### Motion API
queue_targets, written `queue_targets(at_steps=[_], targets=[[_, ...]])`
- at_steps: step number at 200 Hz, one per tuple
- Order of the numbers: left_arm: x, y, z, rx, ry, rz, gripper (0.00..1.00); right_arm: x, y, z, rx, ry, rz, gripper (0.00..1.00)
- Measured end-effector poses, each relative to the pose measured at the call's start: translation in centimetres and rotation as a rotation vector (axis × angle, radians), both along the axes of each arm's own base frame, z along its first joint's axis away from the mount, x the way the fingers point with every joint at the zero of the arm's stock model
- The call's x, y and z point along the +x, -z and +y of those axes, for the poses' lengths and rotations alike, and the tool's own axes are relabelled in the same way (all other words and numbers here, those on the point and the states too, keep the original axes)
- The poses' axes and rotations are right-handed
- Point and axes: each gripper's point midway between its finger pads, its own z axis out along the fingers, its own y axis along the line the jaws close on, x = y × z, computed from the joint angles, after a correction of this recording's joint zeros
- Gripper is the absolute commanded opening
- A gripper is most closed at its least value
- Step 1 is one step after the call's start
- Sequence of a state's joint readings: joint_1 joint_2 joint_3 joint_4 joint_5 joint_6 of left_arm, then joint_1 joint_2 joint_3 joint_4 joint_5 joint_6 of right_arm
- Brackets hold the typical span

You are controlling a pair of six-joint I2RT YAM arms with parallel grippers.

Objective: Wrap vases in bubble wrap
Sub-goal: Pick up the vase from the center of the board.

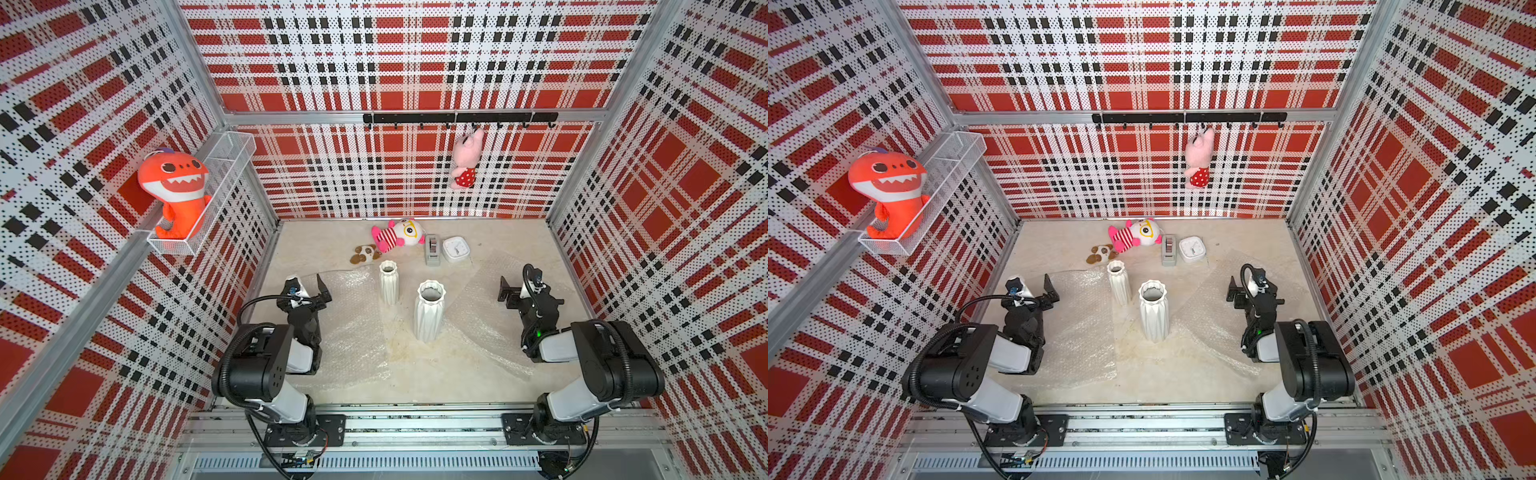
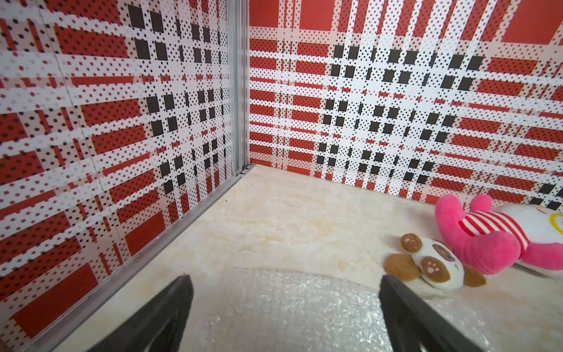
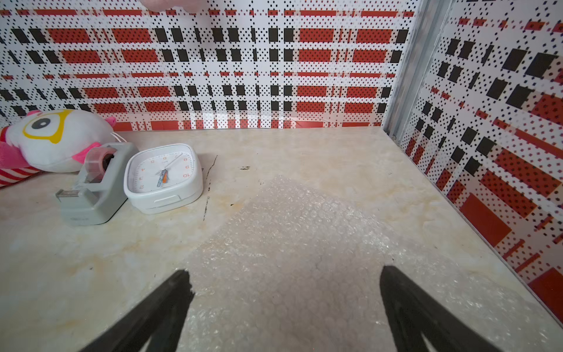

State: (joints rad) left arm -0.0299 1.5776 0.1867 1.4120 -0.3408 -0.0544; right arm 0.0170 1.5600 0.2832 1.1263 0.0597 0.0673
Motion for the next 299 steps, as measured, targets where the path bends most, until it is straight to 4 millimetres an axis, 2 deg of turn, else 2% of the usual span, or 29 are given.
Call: queue_targets(at_steps=[209, 228, 261, 299], targets=[[0.0, 0.0, 0.0, 0.001, 0.0, 0.0, 0.98, 0.0, 0.0, 0.0, 0.0, 0.0, 0.002, 1.0], [0.0, -0.1, -0.5, 0.012, 0.008, 0.001, 0.98, 0.0, 0.0, 0.0, 0.0, -0.001, -0.001, 1.0], [-1.5, -2.2, -1.6, 0.037, 0.017, -0.055, 0.98, -0.7, -1.3, 0.1, 0.003, -0.006, -0.02, 1.0], [-4.1, -6.7, -0.9, -0.009, -0.02, -0.194, 0.98, -1.3, -6.1, 0.6, 0.071, -0.027, -0.08, 1.0]])
